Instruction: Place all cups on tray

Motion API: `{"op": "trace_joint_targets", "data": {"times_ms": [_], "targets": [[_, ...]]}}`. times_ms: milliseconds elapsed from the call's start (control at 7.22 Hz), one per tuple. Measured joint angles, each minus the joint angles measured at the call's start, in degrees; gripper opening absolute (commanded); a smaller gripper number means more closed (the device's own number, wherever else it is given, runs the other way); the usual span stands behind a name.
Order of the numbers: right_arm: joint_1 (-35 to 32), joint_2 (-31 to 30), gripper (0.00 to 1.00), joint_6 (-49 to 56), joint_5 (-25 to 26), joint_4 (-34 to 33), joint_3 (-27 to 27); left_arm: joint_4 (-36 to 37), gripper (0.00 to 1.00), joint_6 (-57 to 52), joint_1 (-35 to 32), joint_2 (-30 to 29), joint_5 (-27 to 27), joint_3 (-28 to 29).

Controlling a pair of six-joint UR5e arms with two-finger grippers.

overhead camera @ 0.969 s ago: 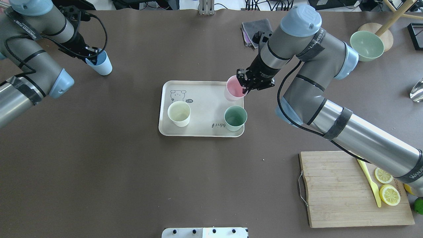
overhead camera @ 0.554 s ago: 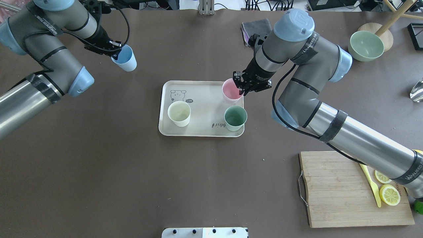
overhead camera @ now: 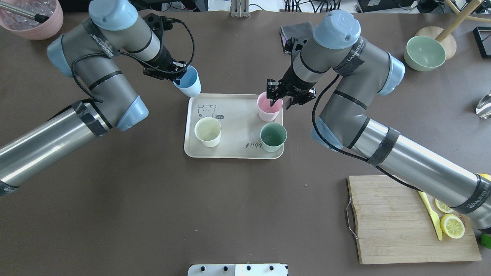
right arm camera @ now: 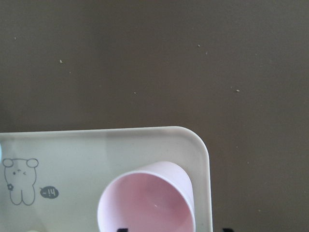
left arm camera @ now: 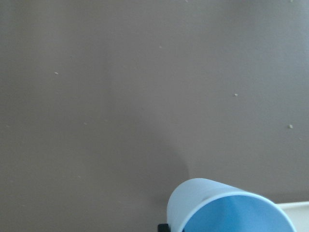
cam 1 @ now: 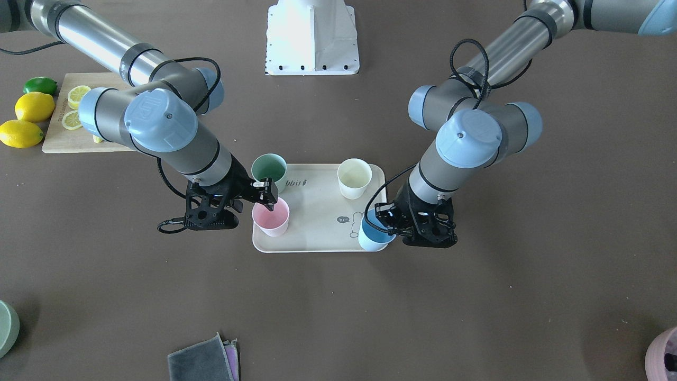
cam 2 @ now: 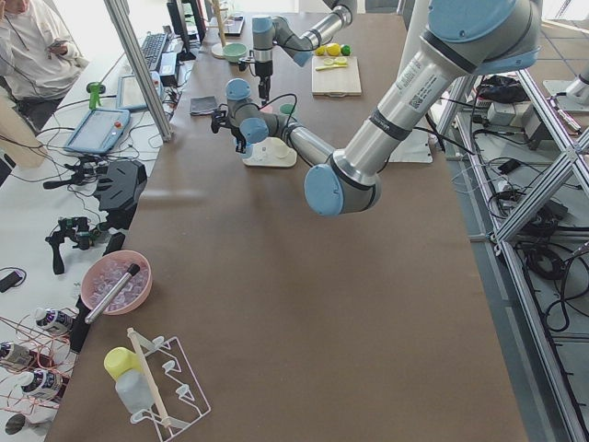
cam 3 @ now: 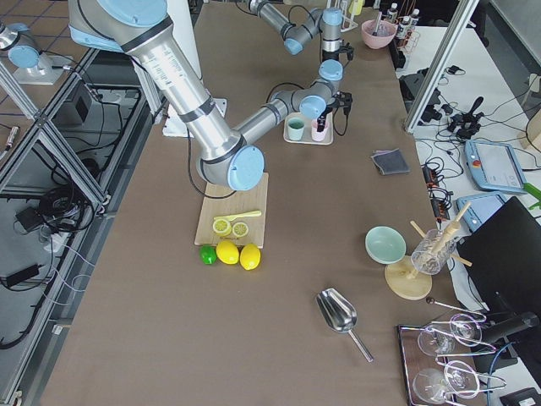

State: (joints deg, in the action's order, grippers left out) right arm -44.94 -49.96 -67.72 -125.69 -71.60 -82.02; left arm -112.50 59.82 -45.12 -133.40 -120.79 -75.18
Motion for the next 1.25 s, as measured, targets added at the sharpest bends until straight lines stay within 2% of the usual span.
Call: {"op": "trace_joint_targets", "data": {"times_ms": [138,277,554,692,969,1246], "targets": [[-1.02,-0.15,1.00,0.68,-0.58,-0.07,-0.10,-0.02,0.71,0.29,1.57,-0.41,0.33,-0.09],[-1.94,-0.42,1.00,1.27,-1.28,-0.13,-0.12,-0.06,0.98,0.46,2.79,-0.68,1.09,-0.15],[-3.80,-1.21,1.00,3.27,-2.54,-0.33,-0.17,-0.03,0.98,-0.38,2.32,-0.27,1.31,-0.92],[-5.74,-2.78,1.00,6.00,-3.72,-0.42,-0.37,0.04,0.98,-2.34,0.08,1.41,-0.53,-2.07],[-11.87,-8.49,1.00,14.18,-7.69,-0.47,-1.71,1.07,0.98,-8.84,-5.68,8.49,-5.49,-7.14],[-18.62,-15.63,1.00,24.45,-10.69,-0.53,-3.53,5.05,0.98,-19.91,-11.47,17.68,-8.01,-13.72]]}}
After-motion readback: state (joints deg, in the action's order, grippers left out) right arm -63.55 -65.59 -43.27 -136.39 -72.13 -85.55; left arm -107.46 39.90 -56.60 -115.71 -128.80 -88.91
